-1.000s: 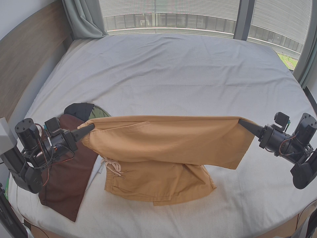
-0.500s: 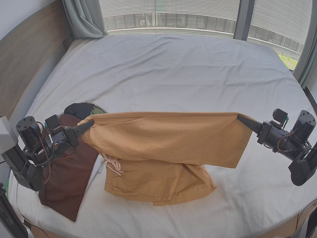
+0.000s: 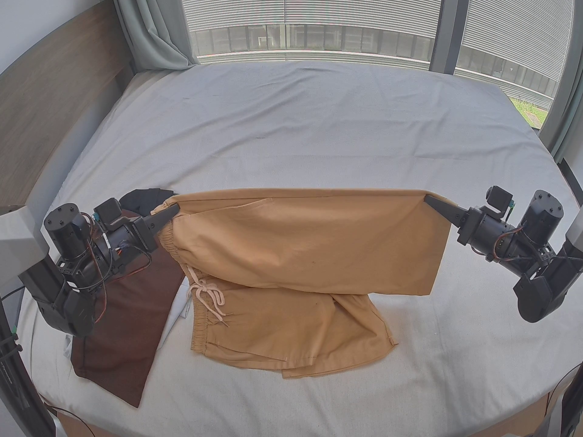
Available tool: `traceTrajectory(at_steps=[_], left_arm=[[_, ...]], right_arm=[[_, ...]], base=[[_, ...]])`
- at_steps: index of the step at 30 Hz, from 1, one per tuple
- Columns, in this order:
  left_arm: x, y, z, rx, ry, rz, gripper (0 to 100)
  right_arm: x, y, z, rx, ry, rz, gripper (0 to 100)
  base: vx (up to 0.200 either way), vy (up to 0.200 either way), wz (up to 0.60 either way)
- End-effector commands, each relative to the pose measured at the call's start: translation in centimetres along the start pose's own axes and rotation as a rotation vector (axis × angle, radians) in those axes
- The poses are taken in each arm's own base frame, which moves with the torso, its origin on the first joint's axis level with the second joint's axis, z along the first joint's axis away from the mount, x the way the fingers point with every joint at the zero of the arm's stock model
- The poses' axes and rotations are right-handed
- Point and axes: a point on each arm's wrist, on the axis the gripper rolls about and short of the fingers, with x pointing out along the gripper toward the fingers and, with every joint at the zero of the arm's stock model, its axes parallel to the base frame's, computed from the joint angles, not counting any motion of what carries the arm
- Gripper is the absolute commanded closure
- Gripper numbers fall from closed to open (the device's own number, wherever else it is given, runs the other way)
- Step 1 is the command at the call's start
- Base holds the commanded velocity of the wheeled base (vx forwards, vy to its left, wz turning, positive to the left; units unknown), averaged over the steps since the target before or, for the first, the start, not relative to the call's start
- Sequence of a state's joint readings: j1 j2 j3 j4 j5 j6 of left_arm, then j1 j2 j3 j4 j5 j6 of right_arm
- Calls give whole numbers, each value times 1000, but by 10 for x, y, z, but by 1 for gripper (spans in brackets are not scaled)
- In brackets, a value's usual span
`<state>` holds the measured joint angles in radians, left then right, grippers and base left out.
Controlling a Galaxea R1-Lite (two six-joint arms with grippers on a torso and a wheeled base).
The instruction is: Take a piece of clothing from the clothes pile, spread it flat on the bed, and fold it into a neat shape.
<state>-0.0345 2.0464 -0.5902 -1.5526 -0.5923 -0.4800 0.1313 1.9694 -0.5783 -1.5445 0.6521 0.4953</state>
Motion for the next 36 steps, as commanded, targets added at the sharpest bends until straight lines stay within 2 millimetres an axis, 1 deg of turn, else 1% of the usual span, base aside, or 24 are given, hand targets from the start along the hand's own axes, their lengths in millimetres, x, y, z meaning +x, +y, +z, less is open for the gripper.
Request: traceTrajectory(at_steps=[1,3,8,9,10,13,16,19,23,28,31,36], left_arm=[[7,8,-6,-8,7,5,100],[10,13,-9,-9,7,17,100],[19,20,-13,-9,4,19,100],[19,20,-13,-9,4,19,100],[25,23,-10,1,-13,17,100],[31,26,-8,-2,-41,30,100],[38,27,-8,-20,-60,37,100],[44,30,-6,-45,-89,55,100],[50,34,-9,-59,-94,51,100],[58,41,-17,-64,-86,51,100],[62,46,-19,-81,-91,49,100],[67,52,-21,-91,-106,63,100]], right_arm=[[9,-13,-5,6,4,-7,100],[14,-18,-5,2,-1,-6,100],[22,-31,-6,-10,-13,-10,100],[22,-31,-6,-10,-13,-10,100],[27,-37,-7,-12,-17,-11,100],[33,-45,-10,-14,-21,-12,100],[38,-52,-9,-22,-35,-19,100],[48,-60,-8,-18,-68,-33,100],[55,-68,-10,-8,-82,-36,100],[67,-77,-9,-18,-105,-24,100],[71,-85,-12,-10,-106,-26,100],[78,-92,-9,-8,-120,-21,100]], base=[[0,0,0],[0,0,0],[0,0,0],[0,0,0],[0,0,0],[0,0,0],[0,0,0],[0,0,0],[0,0,0],[0,0,0],[0,0,0],[0,0,0]])
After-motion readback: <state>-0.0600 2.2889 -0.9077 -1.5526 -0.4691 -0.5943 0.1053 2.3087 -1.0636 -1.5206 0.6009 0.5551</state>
